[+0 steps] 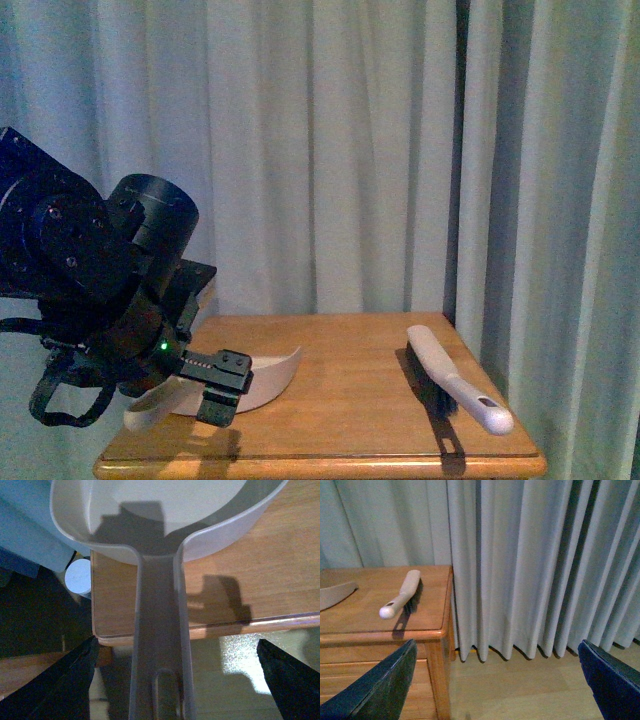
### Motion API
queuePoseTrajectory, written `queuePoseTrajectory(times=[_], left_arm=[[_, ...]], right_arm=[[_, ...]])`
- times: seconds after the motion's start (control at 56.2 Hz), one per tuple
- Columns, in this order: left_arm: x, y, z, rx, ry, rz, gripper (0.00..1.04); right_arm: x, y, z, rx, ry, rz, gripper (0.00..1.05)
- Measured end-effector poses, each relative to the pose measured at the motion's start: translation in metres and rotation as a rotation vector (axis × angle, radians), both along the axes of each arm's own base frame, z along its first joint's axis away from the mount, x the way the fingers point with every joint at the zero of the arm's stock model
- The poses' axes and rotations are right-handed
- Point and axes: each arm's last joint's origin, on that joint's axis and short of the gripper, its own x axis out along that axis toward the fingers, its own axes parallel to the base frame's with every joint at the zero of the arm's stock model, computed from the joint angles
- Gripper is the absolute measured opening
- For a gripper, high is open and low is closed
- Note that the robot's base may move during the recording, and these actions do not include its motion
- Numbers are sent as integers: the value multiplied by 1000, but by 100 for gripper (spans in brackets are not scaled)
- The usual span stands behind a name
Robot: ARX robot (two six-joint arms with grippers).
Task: Clean up trash
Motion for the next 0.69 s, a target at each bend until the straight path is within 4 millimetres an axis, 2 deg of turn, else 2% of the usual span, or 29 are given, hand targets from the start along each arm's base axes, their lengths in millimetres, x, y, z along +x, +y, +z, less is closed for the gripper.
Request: queuePoseTrajectory(times=[0.285,0.694], left_arm=[[14,-2,-10,19,6,-6,97],[17,5,-16,44,22,1,97]], right_arm=[[0,0,0,0,0,0,97],[0,0,0,0,0,0,97]])
